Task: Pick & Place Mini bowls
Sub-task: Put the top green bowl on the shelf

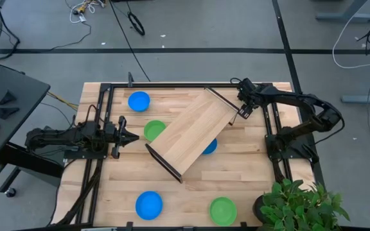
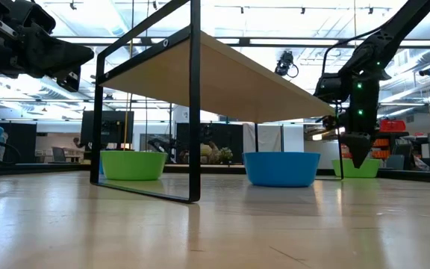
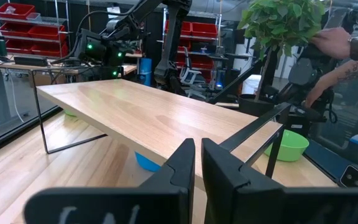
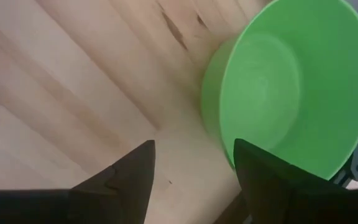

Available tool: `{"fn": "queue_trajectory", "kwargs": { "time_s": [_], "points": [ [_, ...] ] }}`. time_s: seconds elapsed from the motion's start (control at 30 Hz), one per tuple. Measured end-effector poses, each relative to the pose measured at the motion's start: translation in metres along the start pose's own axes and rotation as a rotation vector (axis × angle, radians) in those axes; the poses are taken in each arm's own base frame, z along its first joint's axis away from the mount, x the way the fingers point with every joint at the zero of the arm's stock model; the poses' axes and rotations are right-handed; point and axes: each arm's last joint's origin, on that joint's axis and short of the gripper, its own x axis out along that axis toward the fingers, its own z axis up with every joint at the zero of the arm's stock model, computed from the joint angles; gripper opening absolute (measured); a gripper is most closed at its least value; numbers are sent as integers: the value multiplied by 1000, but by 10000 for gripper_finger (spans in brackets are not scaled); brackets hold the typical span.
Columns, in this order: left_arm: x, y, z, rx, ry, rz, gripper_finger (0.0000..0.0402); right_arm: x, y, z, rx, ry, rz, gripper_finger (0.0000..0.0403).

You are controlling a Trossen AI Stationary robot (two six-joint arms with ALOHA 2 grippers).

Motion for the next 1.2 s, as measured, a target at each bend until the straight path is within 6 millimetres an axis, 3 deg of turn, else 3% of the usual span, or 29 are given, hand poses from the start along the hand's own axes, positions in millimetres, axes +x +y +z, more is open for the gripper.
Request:
{"fn": "queue_trajectory", "kwargs": {
  "time_s": [0.3, 0.73, 1.2],
  "points": [
    [0, 0, 0, 0, 0, 0, 32, 0, 0, 0, 2, 1, 0, 211],
    [0, 0, 0, 0, 0, 0, 32, 0, 0, 0, 2, 2, 0, 100],
    [0, 0, 0, 0, 0, 0, 32, 0, 0, 0, 1, 1, 4, 21]
  ]
}}
